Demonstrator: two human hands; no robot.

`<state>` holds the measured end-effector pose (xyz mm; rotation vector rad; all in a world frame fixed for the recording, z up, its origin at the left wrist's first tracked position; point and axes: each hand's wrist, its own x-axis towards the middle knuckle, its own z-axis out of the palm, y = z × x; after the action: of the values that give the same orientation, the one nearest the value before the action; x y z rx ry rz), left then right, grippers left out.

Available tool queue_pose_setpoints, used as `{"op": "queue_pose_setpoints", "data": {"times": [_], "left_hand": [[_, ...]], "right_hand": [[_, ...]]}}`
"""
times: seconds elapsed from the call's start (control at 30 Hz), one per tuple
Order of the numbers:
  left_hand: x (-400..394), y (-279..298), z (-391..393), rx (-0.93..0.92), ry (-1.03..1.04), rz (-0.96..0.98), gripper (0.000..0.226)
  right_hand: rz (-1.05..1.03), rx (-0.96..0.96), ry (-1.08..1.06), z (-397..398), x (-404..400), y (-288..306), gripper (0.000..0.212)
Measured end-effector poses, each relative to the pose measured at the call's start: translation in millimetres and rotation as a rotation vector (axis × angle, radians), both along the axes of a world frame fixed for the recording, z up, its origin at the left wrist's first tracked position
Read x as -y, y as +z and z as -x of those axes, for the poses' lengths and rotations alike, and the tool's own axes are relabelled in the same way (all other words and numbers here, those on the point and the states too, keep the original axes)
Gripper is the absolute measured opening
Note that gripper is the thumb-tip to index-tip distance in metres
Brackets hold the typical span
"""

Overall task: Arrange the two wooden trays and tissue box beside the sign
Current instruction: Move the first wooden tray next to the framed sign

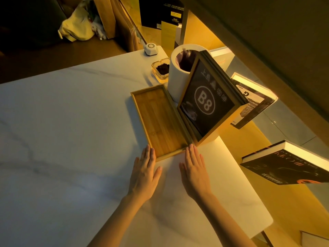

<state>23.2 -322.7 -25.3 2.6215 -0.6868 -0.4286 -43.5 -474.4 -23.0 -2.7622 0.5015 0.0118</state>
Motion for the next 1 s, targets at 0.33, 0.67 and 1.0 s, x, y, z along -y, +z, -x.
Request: {"op": "queue_pose_setpoints", "data": {"times": [0.33,0.67,1.0], "left_hand": [[4.6,-1.5,2.1,-0.003,-0.022,-0.003,0.077],[3.0,-2.1,0.4,-0.012,-0.043,0.001,0.072],[2.1,13.7,-5.3,-0.057,-0.091,-0.064,0.064]], "right_hand": [[0.011,-0.009,0.016,1.1,9.6,0.4,0.076],[0.047,-0.059,-0.003,-1.2,9.1,4.7,0.068],[0.011,-0.119,0.055,-4.8,10.6,15.5,0.053]]}}
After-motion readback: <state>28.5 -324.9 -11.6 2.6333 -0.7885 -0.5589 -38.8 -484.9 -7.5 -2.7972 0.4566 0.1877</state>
